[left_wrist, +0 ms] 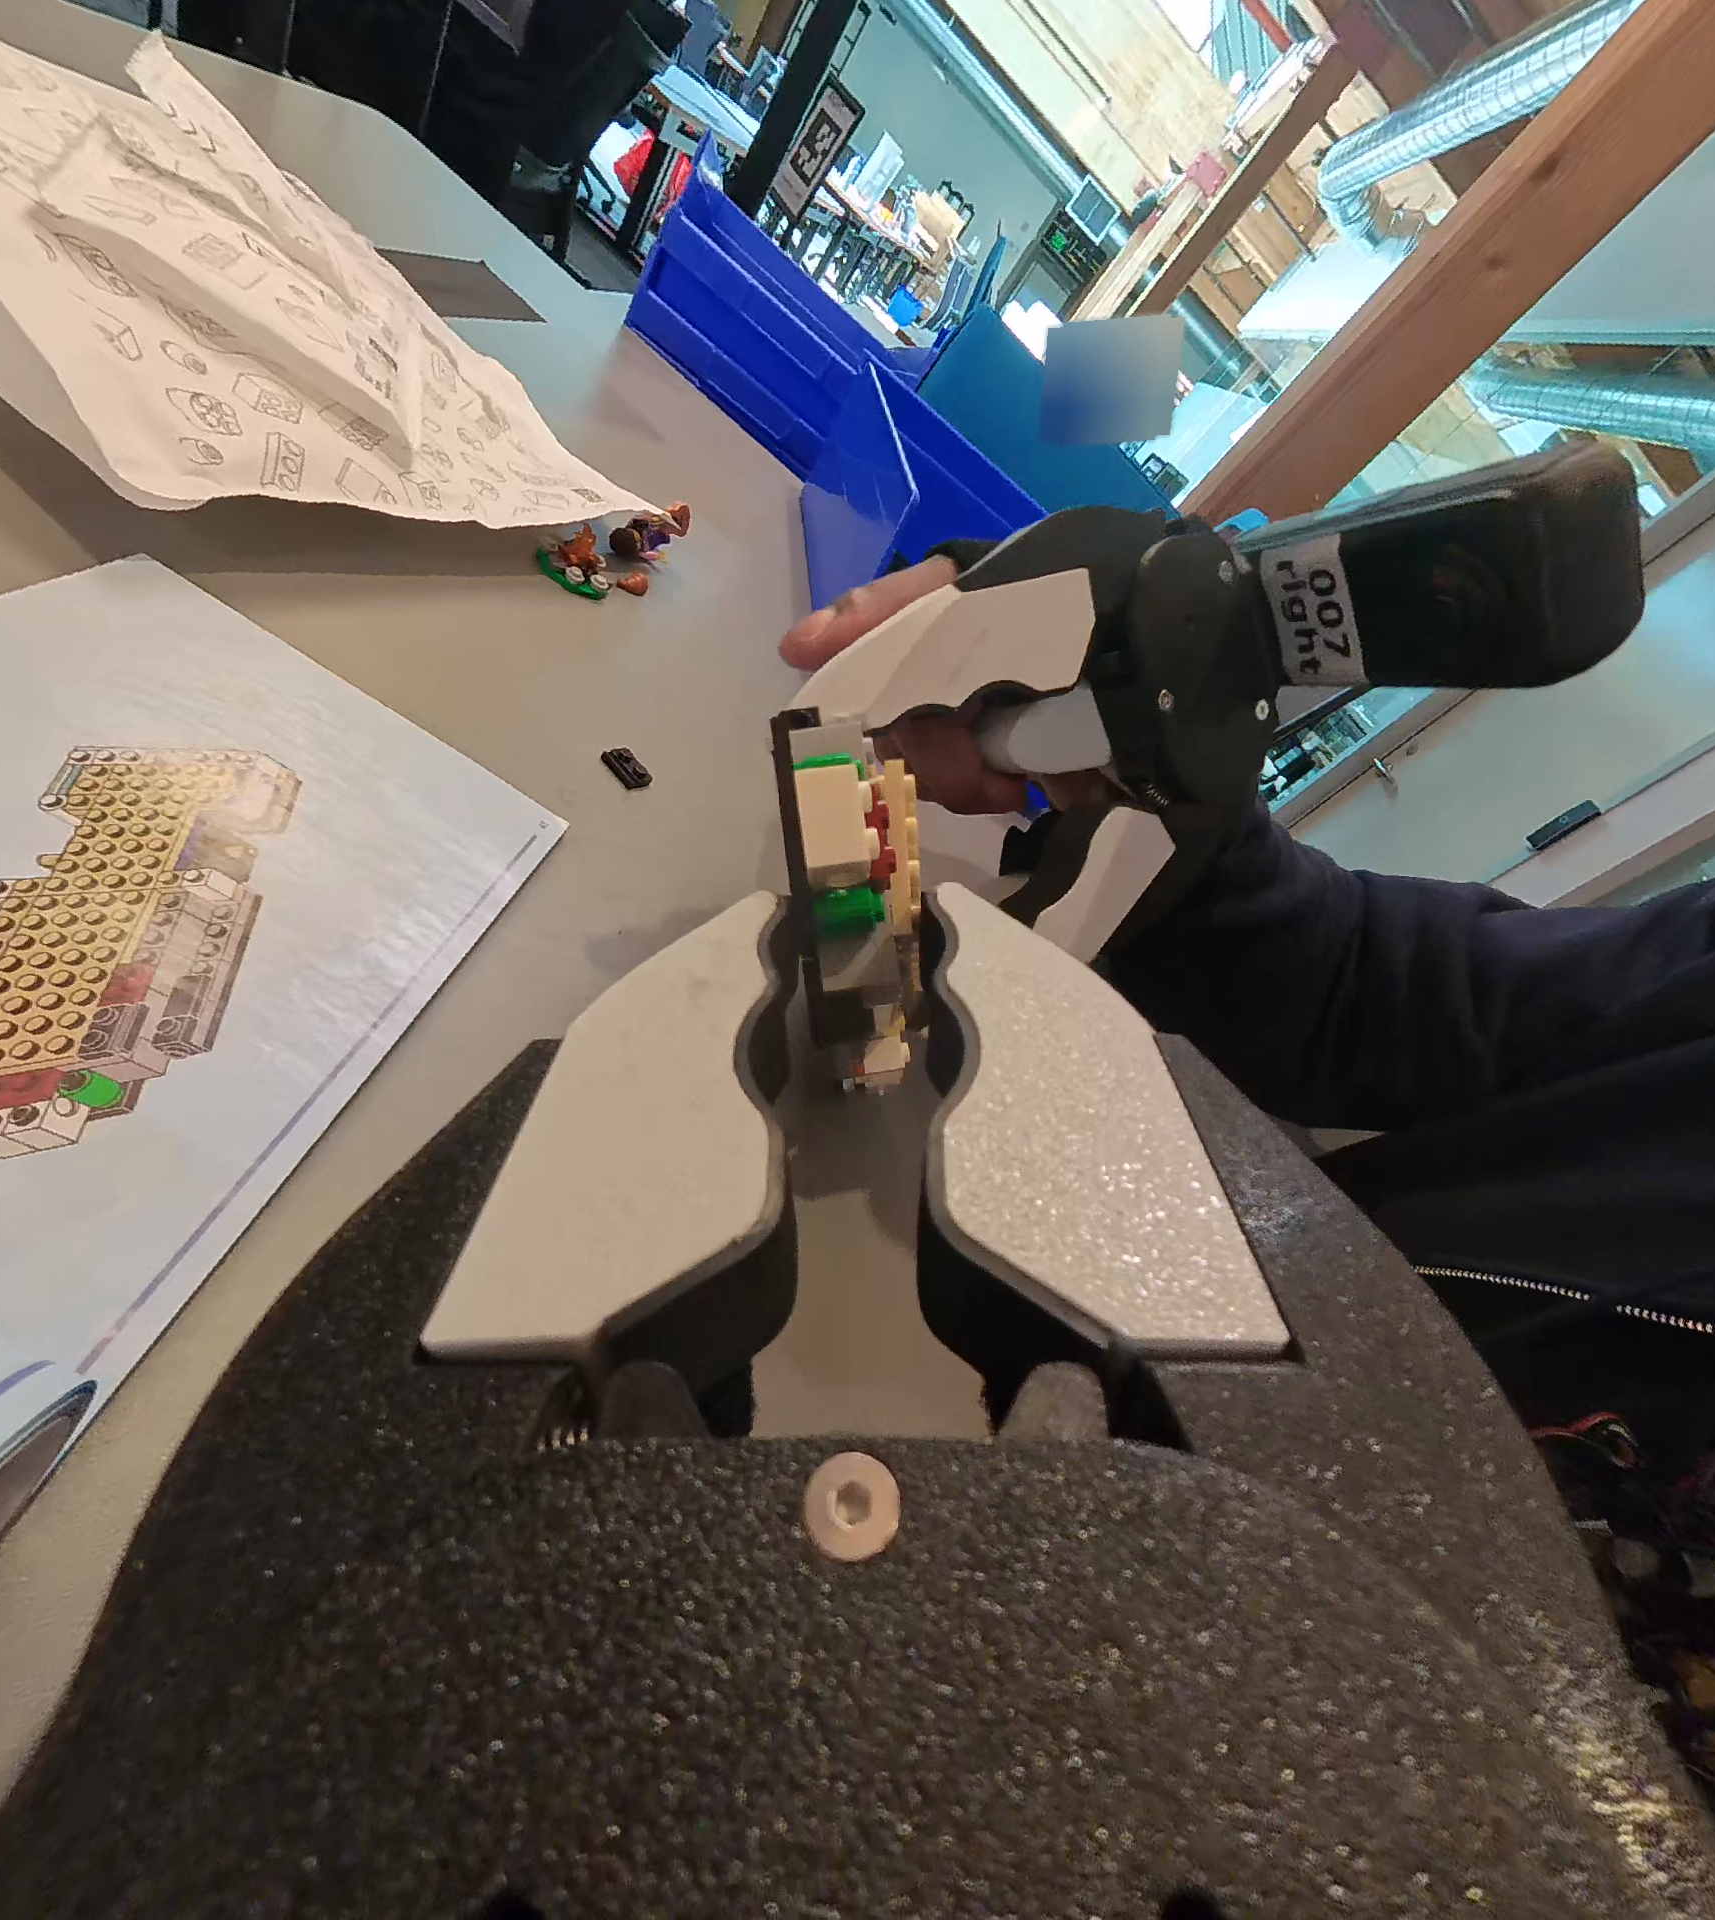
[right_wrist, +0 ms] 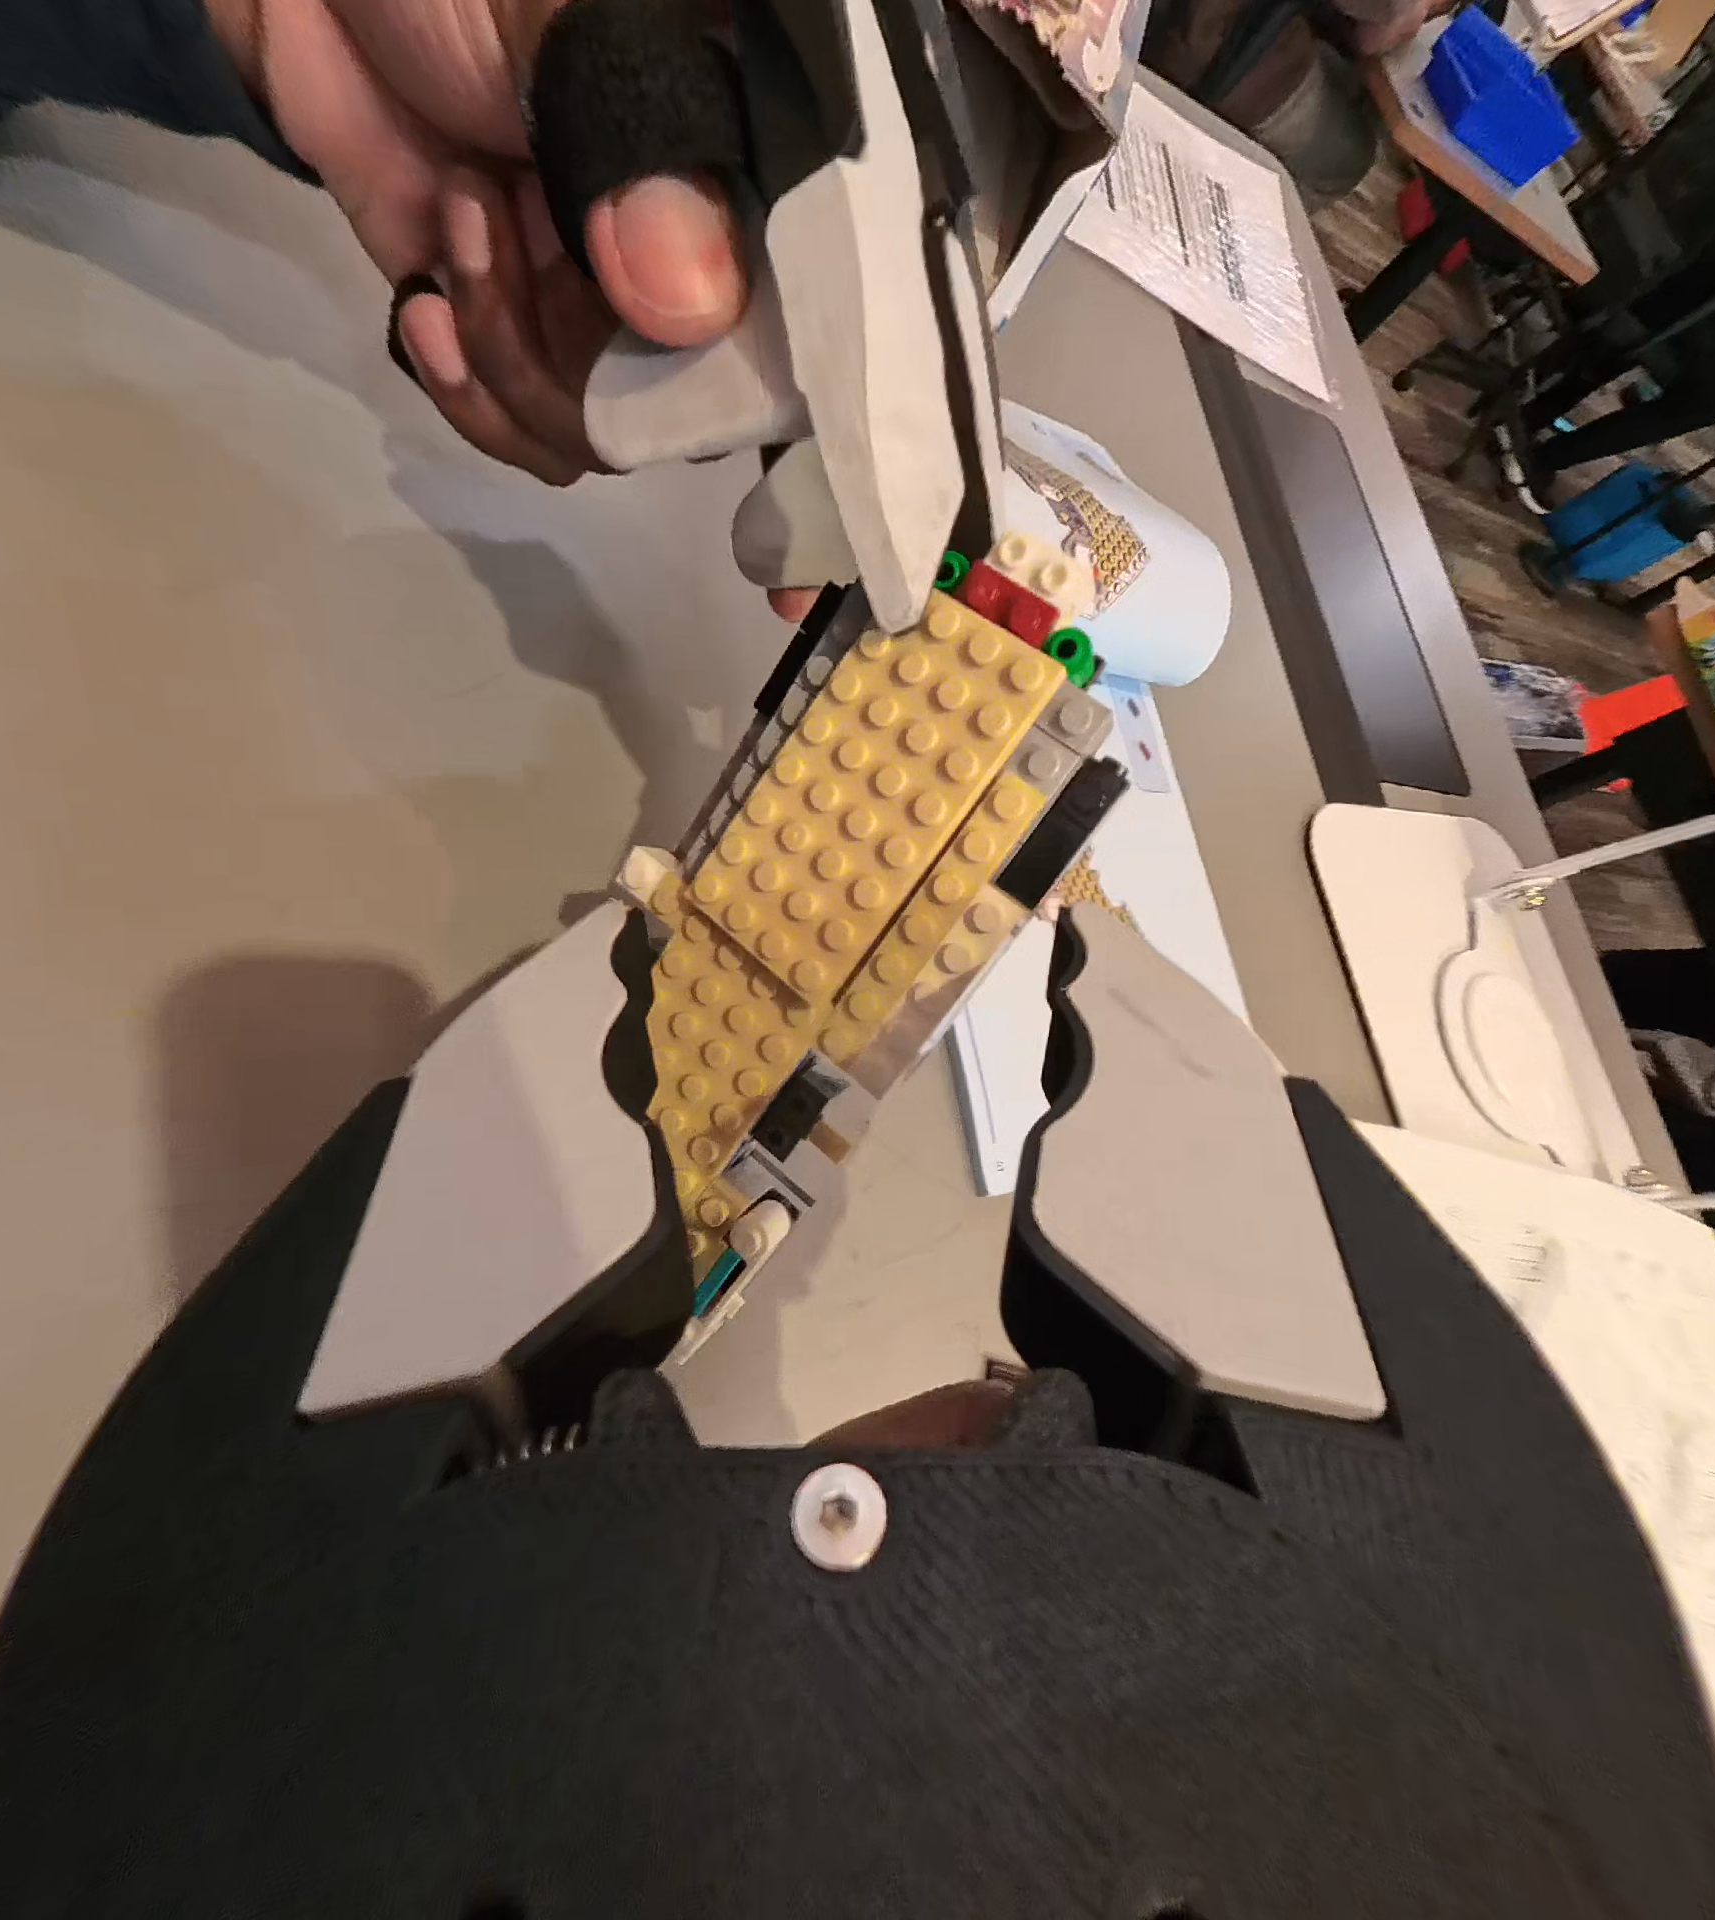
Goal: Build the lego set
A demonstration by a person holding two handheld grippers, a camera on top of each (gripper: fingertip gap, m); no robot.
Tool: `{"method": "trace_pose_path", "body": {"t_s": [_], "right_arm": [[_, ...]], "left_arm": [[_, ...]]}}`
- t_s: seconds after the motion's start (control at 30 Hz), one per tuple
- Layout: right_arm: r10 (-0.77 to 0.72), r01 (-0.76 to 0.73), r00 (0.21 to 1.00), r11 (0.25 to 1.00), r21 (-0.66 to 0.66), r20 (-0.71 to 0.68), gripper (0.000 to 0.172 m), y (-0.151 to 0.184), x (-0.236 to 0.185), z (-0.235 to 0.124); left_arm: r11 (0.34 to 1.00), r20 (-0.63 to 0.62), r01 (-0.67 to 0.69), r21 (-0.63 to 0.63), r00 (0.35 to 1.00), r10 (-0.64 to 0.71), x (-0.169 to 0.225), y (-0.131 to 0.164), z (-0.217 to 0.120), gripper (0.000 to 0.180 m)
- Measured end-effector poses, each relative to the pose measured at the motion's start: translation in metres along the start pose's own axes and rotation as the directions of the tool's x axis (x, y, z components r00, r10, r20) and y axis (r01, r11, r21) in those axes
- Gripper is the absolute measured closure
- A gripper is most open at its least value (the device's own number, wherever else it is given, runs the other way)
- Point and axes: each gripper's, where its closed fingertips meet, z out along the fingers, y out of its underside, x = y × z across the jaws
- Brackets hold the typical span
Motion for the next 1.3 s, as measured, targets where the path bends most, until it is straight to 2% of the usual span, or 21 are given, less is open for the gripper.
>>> {"method": "trace_pose_path", "body": {"t_s": [0.13, 0.27, 0.5, 0.73, 1.3], "right_arm": [[0.138, -0.147, 0.985, 0.985, 0.093, 0.103, 0.099, -0.011, -0.001, -0.009], [0.297, -0.333, 0.935, 0.923, 0.191, 0.194, 0.104, -0.028, 0.008, -0.024], [0.451, -0.512, 0.835, 0.847, 0.144, 0.314, 0.112, -0.033, 0.002, -0.019], [0.480, -0.577, 0.769, 0.806, 0.135, 0.421, 0.134, -0.037, -0.007, -0.018], [0.433, -0.542, 0.806, 0.814, 0.208, 0.404, 0.144, -0.042, -0.003, -0.021]], "left_arm": [[1.000, -0.011, -0.014, -0.009, 1.000, 0.014, 0.004, 0.000, 0.001, 0.158], [0.998, -0.036, -0.061, -0.023, 0.998, 0.060, 0.015, 0.000, 0.003, 0.158], [0.993, -0.078, -0.106, -0.052, 0.992, 0.102, 0.030, 0.004, 0.009, 0.158], [0.988, -0.093, -0.138, -0.064, 0.987, 0.132, 0.036, 0.006, 0.010, 0.158], [0.990, -0.136, -0.143, 0.008, 0.980, 0.142, 0.035, 0.000, 0.007, 0.155]]}}
